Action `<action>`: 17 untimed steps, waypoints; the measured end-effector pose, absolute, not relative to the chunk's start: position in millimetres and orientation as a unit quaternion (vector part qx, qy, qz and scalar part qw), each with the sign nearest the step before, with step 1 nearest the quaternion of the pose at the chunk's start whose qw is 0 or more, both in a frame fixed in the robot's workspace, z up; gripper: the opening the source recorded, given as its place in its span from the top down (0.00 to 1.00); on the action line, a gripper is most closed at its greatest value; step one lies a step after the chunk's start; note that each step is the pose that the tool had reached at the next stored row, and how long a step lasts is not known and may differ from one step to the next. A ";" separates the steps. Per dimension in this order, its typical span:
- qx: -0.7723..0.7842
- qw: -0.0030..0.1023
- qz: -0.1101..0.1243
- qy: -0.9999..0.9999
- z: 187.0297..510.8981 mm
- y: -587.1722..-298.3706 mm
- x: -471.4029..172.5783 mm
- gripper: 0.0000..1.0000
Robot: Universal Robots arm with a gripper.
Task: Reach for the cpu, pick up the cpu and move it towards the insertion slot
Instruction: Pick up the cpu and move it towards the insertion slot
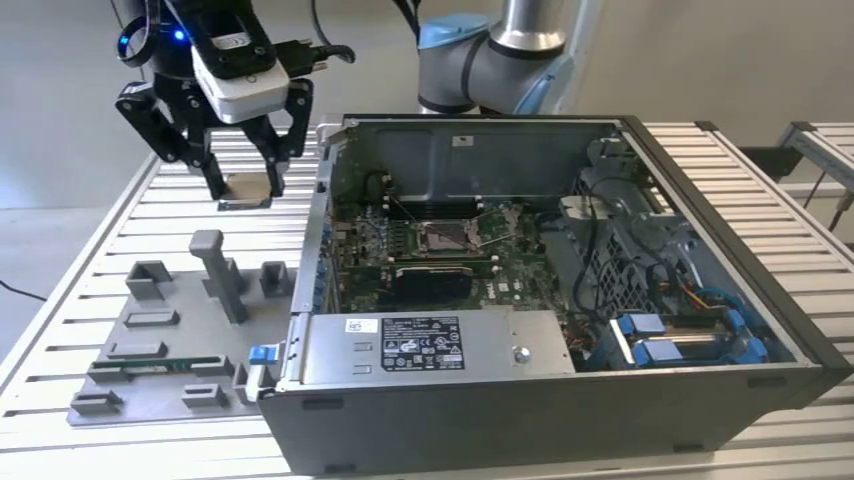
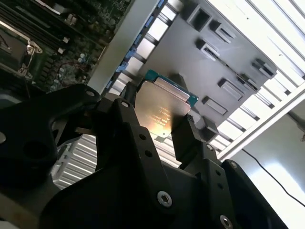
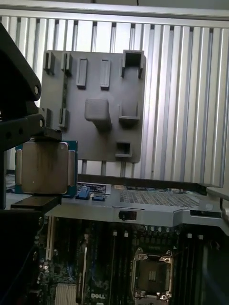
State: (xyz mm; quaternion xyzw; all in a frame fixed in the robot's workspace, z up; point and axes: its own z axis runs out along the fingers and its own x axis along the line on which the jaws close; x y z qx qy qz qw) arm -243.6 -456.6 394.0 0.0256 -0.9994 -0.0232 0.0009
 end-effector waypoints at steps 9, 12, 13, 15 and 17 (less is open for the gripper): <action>0.026 0.001 -0.023 -0.999 394.1 -456.6 -220.5 1.00; 0.026 0.001 -0.023 -0.999 394.1 -456.6 -213.2 1.00; 0.026 0.001 -0.023 -0.999 394.1 -456.6 -210.6 1.00; 0.026 0.001 -0.023 -0.999 394.1 -456.6 -206.2 1.00; 0.026 0.001 -0.023 -0.999 394.1 -456.6 -201.4 1.00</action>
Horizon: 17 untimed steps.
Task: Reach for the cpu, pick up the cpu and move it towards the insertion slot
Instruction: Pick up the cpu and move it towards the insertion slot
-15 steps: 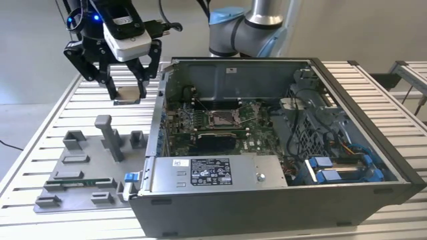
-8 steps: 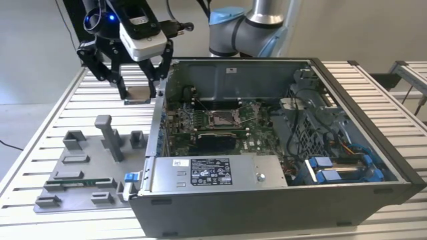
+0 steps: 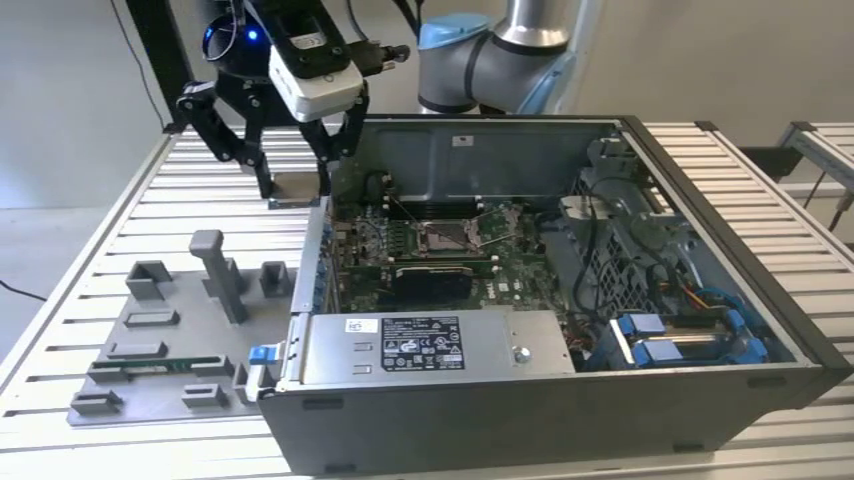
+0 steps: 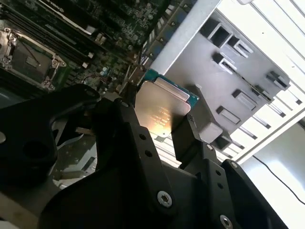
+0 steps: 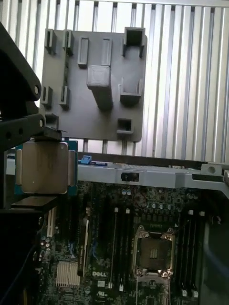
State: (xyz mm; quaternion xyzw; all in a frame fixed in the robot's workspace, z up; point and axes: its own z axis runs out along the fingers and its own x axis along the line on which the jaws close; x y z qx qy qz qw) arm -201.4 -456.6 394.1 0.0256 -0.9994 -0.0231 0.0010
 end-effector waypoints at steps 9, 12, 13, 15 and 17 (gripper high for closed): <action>0.026 0.001 -0.023 -0.999 394.1 -456.6 -180.9 1.00; 0.026 0.001 -0.023 -0.999 394.1 -456.6 -174.7 1.00; 0.026 0.001 -0.023 -0.999 394.1 -456.6 -172.4 1.00; 0.026 0.001 -0.023 -0.999 394.1 -456.6 -168.4 1.00; 0.026 0.001 -0.023 -0.999 394.1 -456.6 -164.7 1.00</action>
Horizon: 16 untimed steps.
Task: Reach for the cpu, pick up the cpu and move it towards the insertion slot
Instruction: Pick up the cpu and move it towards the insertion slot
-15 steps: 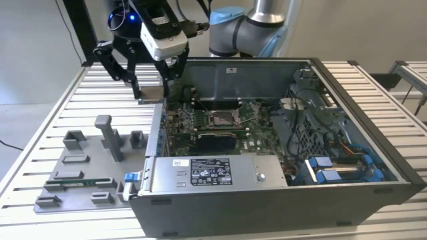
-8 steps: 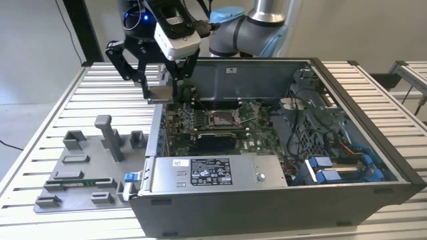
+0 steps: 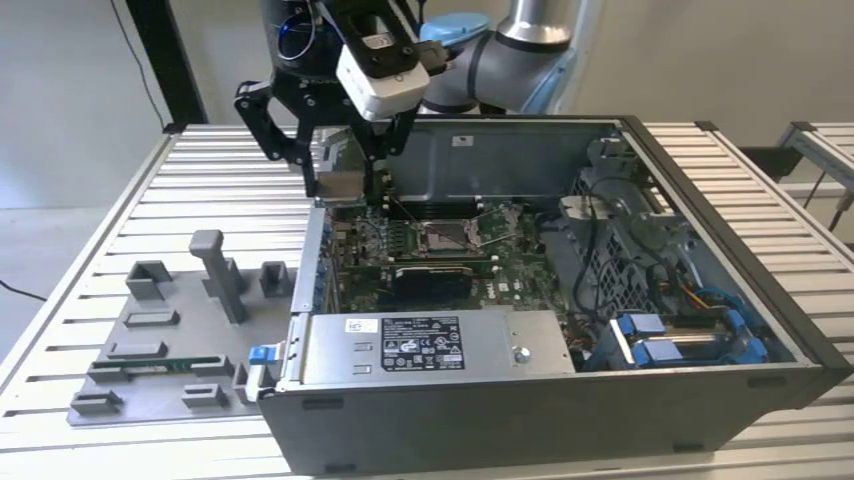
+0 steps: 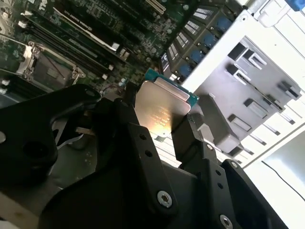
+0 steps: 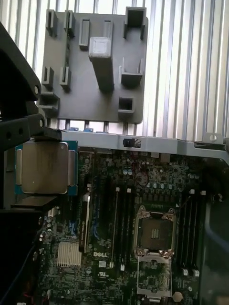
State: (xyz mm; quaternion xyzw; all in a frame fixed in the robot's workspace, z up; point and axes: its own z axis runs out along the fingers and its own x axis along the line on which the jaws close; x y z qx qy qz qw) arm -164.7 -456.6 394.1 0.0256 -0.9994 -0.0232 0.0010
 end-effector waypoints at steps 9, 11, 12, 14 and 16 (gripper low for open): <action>0.026 0.001 -0.023 -0.999 394.1 -456.6 -146.2 1.00; 0.026 0.001 -0.023 -0.999 394.1 -456.6 -138.4 1.00; 0.026 0.001 -0.023 -0.999 394.1 -456.6 -133.9 1.00; 0.026 0.001 -0.023 -0.999 394.1 -456.6 -124.6 1.00; 0.025 0.001 -0.023 -0.999 394.1 -456.6 -116.8 1.00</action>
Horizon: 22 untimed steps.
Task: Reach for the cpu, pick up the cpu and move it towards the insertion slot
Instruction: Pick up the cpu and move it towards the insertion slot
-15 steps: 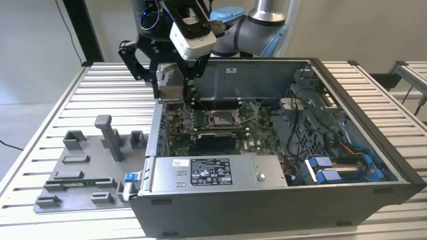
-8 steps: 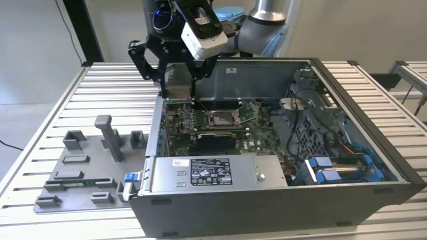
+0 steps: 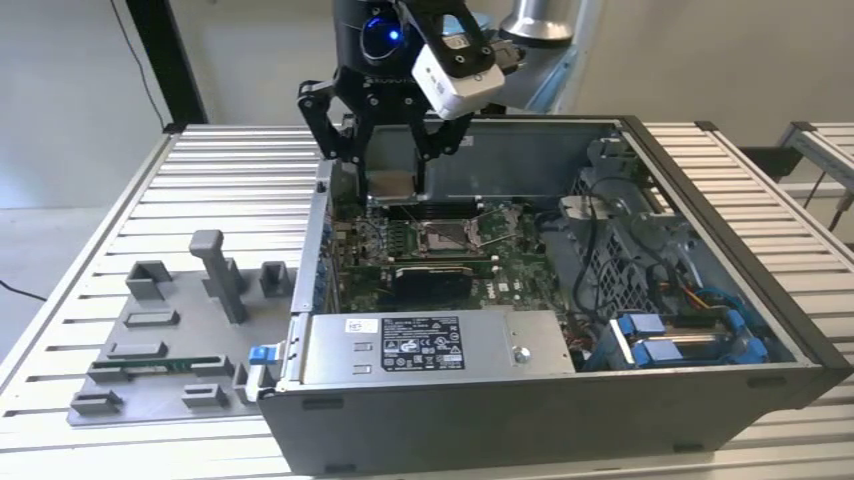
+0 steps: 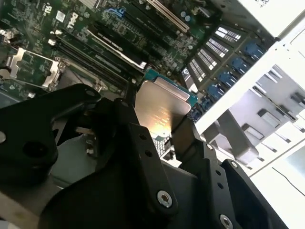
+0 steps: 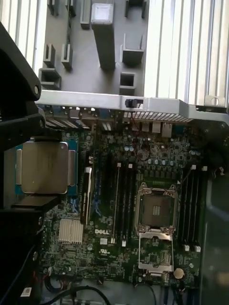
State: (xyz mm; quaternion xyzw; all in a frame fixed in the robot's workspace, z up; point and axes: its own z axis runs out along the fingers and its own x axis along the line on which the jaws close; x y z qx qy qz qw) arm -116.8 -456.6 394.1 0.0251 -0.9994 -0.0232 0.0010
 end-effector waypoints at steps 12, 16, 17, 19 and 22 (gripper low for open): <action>0.022 0.001 -0.023 -0.999 394.0 -455.5 -82.7 1.00; 0.022 0.001 -0.023 -0.999 394.1 -455.1 -76.2 1.00; 0.022 0.001 -0.023 -0.999 394.1 -454.9 -74.5 1.00; 0.022 0.001 -0.023 -0.999 394.1 -454.7 -71.3 1.00; 0.022 0.001 -0.023 -0.999 394.1 -454.2 -67.3 1.00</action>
